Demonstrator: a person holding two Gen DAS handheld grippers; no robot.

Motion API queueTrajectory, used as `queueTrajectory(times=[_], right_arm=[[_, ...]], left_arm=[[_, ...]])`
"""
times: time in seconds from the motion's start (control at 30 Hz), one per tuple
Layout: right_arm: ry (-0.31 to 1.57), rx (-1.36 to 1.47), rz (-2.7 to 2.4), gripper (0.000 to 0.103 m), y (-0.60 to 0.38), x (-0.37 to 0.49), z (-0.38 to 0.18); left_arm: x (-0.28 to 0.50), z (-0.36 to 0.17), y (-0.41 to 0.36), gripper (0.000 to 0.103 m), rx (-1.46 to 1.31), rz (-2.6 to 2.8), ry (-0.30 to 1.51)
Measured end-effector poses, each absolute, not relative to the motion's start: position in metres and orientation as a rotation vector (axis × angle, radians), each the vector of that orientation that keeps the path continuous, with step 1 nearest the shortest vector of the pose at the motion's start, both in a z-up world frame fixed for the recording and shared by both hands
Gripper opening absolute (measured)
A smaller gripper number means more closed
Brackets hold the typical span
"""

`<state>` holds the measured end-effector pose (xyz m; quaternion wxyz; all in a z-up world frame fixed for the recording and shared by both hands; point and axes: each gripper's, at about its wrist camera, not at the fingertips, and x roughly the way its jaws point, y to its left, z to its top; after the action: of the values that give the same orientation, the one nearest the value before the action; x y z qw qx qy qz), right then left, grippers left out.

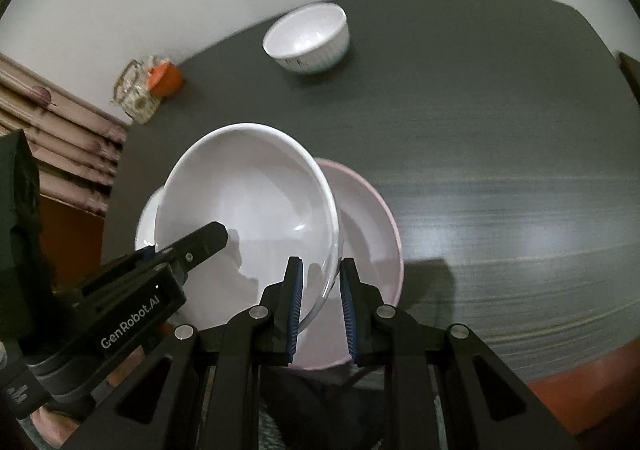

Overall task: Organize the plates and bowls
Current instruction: 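Carry the Rabbit bowl with the right gripper over the pink bowl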

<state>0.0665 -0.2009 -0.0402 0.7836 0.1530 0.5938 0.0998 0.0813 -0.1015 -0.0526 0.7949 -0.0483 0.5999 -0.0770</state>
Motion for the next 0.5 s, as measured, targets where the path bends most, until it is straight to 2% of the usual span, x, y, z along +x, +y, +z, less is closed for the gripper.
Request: queueTrajectory(times=[0.5], right_arm=[[1.352,0.311,0.177,0.019,-0.197,0.067,-0.071]], left_arm=[[0.080,-0.085,-0.102,0.016,-0.086,-0.133,1.364]])
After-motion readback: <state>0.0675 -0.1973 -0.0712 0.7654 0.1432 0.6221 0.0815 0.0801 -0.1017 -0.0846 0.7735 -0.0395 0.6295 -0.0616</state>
